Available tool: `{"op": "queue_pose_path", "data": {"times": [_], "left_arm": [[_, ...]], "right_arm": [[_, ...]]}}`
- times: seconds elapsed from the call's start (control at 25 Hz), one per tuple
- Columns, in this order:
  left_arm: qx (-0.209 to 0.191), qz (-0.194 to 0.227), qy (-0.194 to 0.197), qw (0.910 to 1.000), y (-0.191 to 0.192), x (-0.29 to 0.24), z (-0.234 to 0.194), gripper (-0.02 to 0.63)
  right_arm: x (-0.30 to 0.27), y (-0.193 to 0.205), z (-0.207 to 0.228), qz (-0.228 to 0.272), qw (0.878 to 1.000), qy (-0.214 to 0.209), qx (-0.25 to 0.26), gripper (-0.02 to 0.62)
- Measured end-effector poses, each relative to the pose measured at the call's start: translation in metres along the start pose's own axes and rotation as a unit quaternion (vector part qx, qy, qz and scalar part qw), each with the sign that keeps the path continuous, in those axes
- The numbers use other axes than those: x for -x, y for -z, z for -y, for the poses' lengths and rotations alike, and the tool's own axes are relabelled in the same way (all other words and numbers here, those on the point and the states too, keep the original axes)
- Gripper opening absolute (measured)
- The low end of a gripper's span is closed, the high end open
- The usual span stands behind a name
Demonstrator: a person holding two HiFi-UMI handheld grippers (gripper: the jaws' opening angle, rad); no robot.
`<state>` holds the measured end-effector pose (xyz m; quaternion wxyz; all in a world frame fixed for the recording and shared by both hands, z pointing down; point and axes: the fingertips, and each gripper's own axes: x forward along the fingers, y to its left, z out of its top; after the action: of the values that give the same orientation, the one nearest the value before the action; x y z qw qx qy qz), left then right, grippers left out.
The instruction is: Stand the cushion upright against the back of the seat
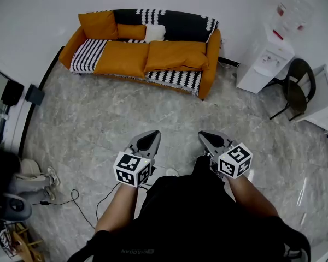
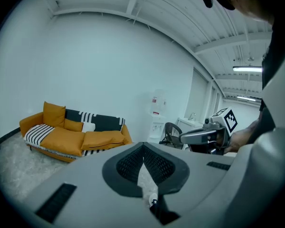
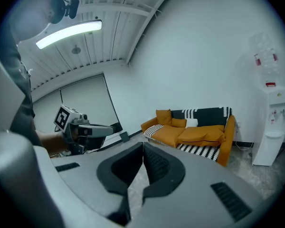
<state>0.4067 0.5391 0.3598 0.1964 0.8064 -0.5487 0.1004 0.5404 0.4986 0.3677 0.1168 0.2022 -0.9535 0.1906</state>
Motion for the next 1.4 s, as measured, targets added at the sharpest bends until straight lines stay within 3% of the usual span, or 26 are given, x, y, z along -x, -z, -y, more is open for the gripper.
{"op": "queue_pose_path", "data": {"times": [0.36, 1.4], "left_arm": [[-0.001, -0.001, 0.0, 1.0, 0.002, 0.003, -0.001, 0.015], [0.022, -0.01, -0.006, 0.9997, 0.024, 0.005, -0.017, 0.014]], "right_arm": [[-0.002, 0.0, -0.003, -0.003, 1.0, 0.016, 0.017, 0.038], [-0.013, 0.015, -0.006, -0.034, 0.999, 0.012, -0.008, 0.038]]}}
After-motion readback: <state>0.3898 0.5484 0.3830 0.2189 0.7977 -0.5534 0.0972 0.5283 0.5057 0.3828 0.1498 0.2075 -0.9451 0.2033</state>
